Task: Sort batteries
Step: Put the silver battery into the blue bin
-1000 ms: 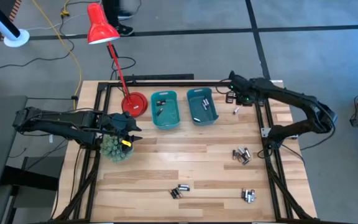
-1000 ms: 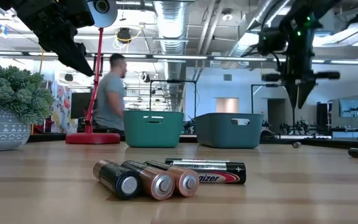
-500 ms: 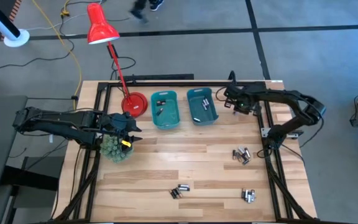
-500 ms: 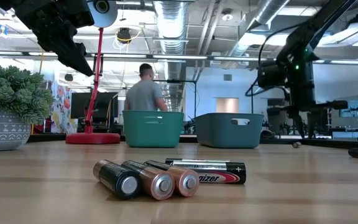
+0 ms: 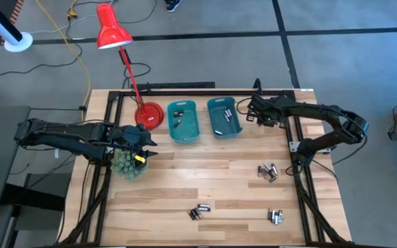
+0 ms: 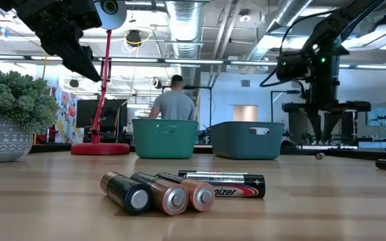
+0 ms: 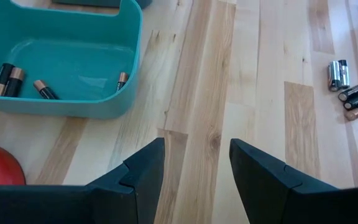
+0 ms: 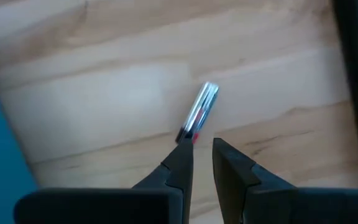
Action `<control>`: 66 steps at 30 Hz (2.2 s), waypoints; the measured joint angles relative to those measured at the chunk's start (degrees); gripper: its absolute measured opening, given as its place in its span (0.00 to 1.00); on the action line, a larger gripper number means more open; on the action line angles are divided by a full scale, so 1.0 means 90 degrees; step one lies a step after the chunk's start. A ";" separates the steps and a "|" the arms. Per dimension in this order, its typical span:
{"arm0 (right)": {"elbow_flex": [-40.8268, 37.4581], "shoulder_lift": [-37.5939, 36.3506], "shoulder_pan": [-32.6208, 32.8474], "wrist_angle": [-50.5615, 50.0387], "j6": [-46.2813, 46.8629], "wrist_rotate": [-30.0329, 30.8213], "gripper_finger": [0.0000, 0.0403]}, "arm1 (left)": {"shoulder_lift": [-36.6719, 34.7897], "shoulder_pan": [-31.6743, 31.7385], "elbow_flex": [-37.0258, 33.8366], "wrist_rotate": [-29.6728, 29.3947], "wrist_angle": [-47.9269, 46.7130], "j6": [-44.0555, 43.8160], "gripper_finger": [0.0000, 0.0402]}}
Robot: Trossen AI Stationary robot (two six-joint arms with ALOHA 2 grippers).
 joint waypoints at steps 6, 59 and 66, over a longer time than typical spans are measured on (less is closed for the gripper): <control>0.0002 -0.0095 -0.0266 0.0015 -0.0206 0.0026 0.22 | 0.0001 0.0000 0.0000 0.0000 0.0009 0.0000 0.44; 0.0327 -0.0517 0.0148 0.0614 -0.2282 -0.0749 0.04 | 0.0002 0.0000 0.0000 -0.0312 0.0018 0.0408 0.44; 0.1565 -0.0178 0.0576 0.1077 -0.3061 -0.0838 0.04 | 0.0001 0.0000 0.0000 -0.0318 0.0018 0.0215 0.44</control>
